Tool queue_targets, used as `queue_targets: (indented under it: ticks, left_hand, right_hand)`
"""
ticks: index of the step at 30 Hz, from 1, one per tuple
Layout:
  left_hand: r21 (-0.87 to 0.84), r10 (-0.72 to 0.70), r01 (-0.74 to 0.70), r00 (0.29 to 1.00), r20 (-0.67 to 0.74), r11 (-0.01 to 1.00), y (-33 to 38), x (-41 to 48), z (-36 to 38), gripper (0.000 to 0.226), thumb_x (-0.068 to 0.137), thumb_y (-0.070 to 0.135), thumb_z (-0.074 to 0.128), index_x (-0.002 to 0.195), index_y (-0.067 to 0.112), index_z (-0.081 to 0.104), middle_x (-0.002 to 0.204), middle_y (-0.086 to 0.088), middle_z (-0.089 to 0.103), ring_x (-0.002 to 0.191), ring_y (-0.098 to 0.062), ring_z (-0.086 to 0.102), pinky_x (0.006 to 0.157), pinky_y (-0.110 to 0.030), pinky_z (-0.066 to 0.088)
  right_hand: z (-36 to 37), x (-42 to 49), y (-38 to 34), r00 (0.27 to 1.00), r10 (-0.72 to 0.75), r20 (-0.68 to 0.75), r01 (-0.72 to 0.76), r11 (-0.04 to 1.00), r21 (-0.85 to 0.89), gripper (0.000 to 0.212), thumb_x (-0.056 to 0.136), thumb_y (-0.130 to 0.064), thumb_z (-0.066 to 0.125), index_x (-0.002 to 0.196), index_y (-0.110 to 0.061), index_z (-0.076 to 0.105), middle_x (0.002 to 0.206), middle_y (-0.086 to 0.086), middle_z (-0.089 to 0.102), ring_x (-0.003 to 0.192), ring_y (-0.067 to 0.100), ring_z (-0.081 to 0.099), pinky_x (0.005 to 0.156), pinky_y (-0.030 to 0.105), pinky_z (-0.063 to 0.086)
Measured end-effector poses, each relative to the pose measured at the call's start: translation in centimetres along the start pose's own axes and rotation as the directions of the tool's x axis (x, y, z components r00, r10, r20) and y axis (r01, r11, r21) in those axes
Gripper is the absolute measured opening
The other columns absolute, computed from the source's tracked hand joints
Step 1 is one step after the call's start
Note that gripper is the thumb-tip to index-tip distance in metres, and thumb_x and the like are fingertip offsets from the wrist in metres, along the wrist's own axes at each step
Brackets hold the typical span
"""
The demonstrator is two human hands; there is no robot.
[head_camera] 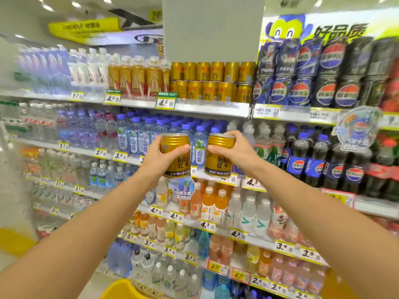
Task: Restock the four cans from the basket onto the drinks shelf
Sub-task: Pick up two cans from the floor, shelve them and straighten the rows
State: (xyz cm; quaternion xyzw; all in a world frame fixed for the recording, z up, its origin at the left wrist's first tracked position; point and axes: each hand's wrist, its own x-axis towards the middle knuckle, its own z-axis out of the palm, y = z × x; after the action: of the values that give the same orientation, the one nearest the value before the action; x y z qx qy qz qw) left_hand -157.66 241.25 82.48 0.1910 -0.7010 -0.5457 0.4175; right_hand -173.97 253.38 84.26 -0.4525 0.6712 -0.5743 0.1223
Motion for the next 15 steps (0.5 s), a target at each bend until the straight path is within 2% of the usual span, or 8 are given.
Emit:
queue_targets:
  ticks: [3, 5, 7, 8, 12, 15]
  left_hand:
    - [-0.008, 0.033, -0.033, 0.999, 0.01, 0.999, 2.0, 1.4, 1.2, 0.021, 0.078, 0.024, 0.072, 0.088, 0.032, 0.054, 0.091, 0.007, 0.063, 0.084, -0.011, 0.062, 0.069, -0.024, 0.049]
    - [-0.045, 0.036, -0.036, 0.999, 0.011, 0.998, 3.0, 2.6, 2.3, 0.026, 0.077, 0.027, 0.073, 0.096, 0.027, 0.056, 0.095, 0.004, 0.064, 0.089, -0.017, 0.062, 0.072, -0.029, 0.05]
    - [-0.087, 0.019, -0.02, 1.0, -0.002, 0.996, 3.6, 4.1, 3.4, 0.044, 0.075, 0.03, 0.074, 0.11, 0.019, 0.049, 0.102, 0.001, 0.061, 0.093, -0.019, 0.061, 0.08, -0.035, 0.05]
    - [-0.102, 0.018, -0.019, 1.0, -0.01, 0.995, 3.9, 5.0, 4.1, 0.047, 0.076, 0.029, 0.074, 0.112, 0.02, 0.045, 0.103, 0.001, 0.059, 0.094, -0.019, 0.06, 0.083, -0.036, 0.049]
    - [-0.168, -0.001, 0.0, 1.0, -0.004, 0.986, 3.7, 9.2, 5.9, 0.048, 0.078, 0.031, 0.071, 0.12, 0.017, 0.051, 0.115, -0.008, 0.063, 0.097, -0.026, 0.063, 0.088, -0.042, 0.052]
    - [-0.267, -0.064, 0.05, 0.997, -0.046, 0.962, 3.6, 13.8, 7.3, 0.039, 0.081, 0.032, 0.067, 0.116, 0.02, 0.054, 0.109, -0.012, 0.065, 0.091, -0.03, 0.066, 0.087, -0.05, 0.054]
  right_hand:
    - [-2.0, 0.2, -2.1, 0.999, -0.022, -0.028, 0.021, 0.999, -0.038, 0.057, 0.073, -0.029, 0.078, 0.112, -0.02, 0.039, 0.113, 0.005, 0.054, 0.098, 0.017, 0.058, 0.078, 0.027, 0.05]
    - [-3.3, 0.5, -2.9, 0.999, -0.034, -0.038, 0.033, 0.999, -0.03, 0.056, 0.074, -0.028, 0.077, 0.113, -0.02, 0.038, 0.103, -0.002, 0.052, 0.088, 0.01, 0.057, 0.071, 0.021, 0.049]
    - [-4.4, 1.4, -3.2, 0.999, -0.036, -0.041, 0.034, 0.999, -0.033, 0.057, 0.075, -0.028, 0.077, 0.114, -0.02, 0.037, 0.104, -0.001, 0.052, 0.089, 0.012, 0.057, 0.074, 0.022, 0.049]
    - [-4.9, 2.1, -3.1, 0.998, -0.037, -0.048, 0.035, 0.999, -0.035, 0.057, 0.074, -0.028, 0.077, 0.114, -0.02, 0.037, 0.106, 0.001, 0.053, 0.092, 0.014, 0.058, 0.076, 0.024, 0.049]
    - [-7.0, 6.1, -2.8, 0.992, -0.081, -0.101, 0.076, 0.996, -0.05, 0.056, 0.072, -0.025, 0.079, 0.114, -0.018, 0.042, 0.111, 0.005, 0.058, 0.093, 0.015, 0.06, 0.079, 0.026, 0.052]
    - [-8.6, 10.8, -2.8, 0.985, -0.126, -0.117, 0.117, 0.989, -0.087, 0.056, 0.075, -0.026, 0.077, 0.117, -0.016, 0.043, 0.108, 0.001, 0.055, 0.087, 0.007, 0.058, 0.074, 0.02, 0.05]
